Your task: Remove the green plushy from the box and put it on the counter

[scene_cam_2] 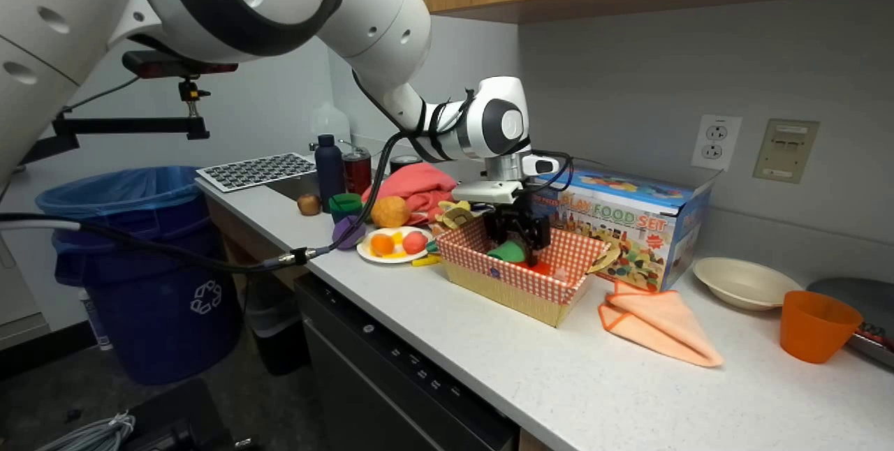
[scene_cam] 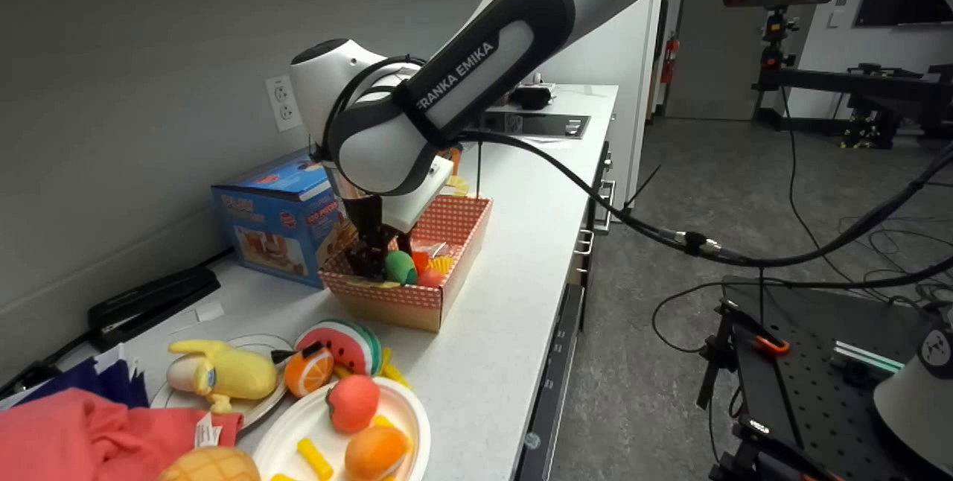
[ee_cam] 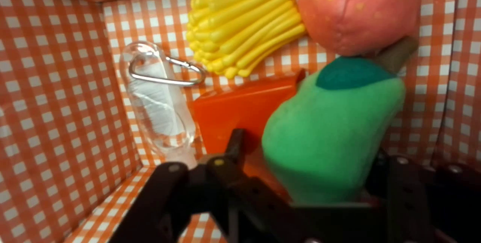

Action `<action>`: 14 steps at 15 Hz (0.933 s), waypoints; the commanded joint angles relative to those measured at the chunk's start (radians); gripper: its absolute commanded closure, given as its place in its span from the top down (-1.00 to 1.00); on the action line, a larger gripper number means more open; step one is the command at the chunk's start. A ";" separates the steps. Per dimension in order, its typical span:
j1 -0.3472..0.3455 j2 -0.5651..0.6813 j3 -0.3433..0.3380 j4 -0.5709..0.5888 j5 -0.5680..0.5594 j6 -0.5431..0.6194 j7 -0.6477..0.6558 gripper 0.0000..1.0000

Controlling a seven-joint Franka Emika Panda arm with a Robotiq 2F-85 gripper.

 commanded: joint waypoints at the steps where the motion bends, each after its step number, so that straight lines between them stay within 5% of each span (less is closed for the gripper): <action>1: 0.009 0.027 -0.010 0.064 0.004 -0.035 0.006 -0.05; 4: 0.015 0.015 -0.012 0.064 0.002 -0.045 0.016 -0.02; 5: 0.019 0.009 -0.016 0.056 -0.003 -0.044 0.025 -0.17; 6: 0.024 0.000 -0.018 0.045 -0.007 -0.042 0.030 -0.55; 8: 0.036 -0.030 -0.021 0.015 -0.018 -0.045 0.046 -0.80; 14: 0.094 -0.187 -0.026 -0.141 -0.087 -0.064 0.113 -0.89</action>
